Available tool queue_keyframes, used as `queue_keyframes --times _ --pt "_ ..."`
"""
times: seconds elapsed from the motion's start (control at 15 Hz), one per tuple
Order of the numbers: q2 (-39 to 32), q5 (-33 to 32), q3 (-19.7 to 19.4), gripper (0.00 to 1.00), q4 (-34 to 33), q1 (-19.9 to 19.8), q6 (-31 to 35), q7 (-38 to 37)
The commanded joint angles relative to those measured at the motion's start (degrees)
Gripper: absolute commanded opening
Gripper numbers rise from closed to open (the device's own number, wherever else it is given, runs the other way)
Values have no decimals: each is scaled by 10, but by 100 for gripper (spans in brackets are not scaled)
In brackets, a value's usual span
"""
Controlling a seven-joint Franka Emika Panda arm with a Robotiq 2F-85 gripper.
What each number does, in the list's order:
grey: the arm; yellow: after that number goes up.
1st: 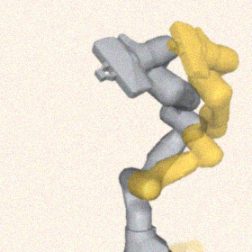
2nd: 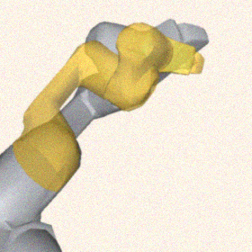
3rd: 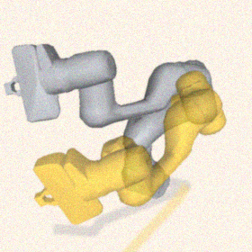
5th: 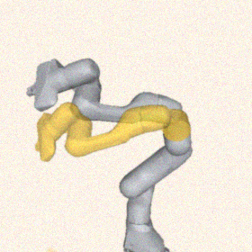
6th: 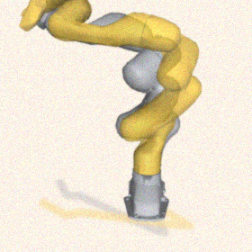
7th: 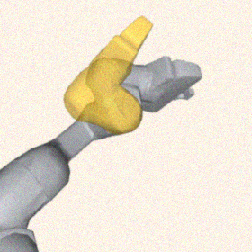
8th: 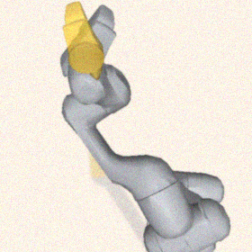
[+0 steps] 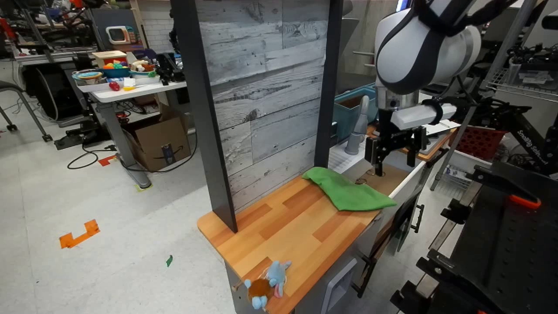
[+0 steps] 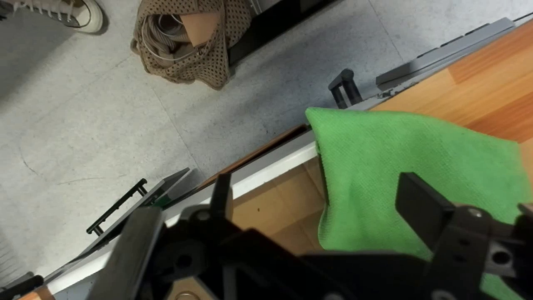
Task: Unfold the green cloth.
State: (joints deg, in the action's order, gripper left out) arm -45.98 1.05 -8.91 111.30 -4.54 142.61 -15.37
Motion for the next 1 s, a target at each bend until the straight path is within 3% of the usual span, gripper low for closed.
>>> queue_keyframes --times 0.0,0.27,0.93 --pt "-5 5 -5 100 -8 5 -7 2" --pt "-10 5 -6 100 -20 6 -12 -4" --pt "-99 -4 -20 100 -66 19 8 -14"
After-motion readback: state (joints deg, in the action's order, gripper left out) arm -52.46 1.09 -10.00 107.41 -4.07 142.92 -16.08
